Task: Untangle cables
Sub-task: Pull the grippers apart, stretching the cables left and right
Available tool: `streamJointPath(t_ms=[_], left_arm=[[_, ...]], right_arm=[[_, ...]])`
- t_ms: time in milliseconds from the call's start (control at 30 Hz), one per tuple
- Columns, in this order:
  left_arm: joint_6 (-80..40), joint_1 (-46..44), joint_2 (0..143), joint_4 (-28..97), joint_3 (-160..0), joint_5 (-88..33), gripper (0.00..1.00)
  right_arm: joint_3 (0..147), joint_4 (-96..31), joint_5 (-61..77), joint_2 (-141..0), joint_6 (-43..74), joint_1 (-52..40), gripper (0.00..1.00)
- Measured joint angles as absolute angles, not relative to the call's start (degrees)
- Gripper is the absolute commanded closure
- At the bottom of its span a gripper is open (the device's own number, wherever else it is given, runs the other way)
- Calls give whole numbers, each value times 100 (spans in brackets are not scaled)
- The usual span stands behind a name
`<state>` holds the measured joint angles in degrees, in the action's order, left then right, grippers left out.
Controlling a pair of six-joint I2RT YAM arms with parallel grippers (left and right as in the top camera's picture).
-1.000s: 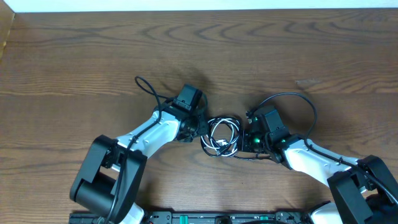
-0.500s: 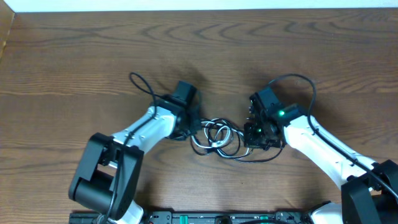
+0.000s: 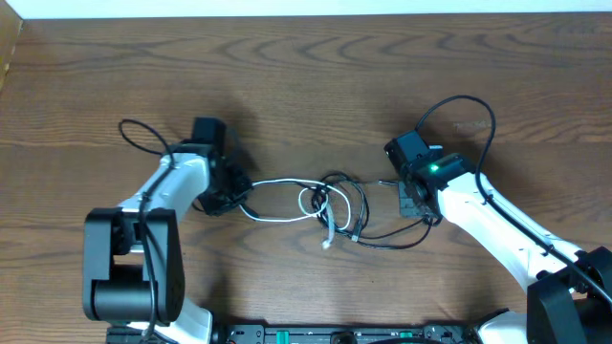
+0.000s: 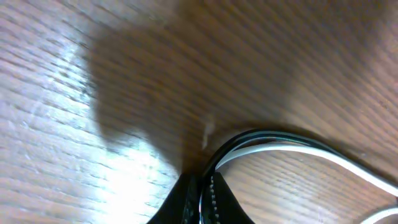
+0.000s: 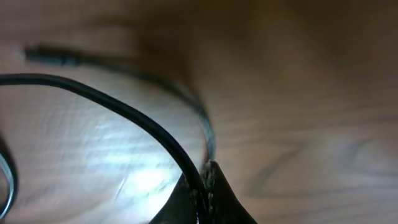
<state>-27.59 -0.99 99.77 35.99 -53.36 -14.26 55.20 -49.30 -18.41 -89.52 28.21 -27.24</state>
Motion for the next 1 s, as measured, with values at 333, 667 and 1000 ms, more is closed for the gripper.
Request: streamJointPath(t_ms=[333,667,1000], left_arm=[[-2408,620,9992,3677,-5317,-1686,92],[-2427,1653,9990,3854,-5245,-1953,92],[-2718,2213,9994,3861,-4998,-2845,92]], right_arm=[[5520,-4276,-3214,-8952,2665,-2475,99],[5520,-3741,-3297,-8952,2556,-1653,99],[5518,-3721,-1483,-8952,2471,-222,99]])
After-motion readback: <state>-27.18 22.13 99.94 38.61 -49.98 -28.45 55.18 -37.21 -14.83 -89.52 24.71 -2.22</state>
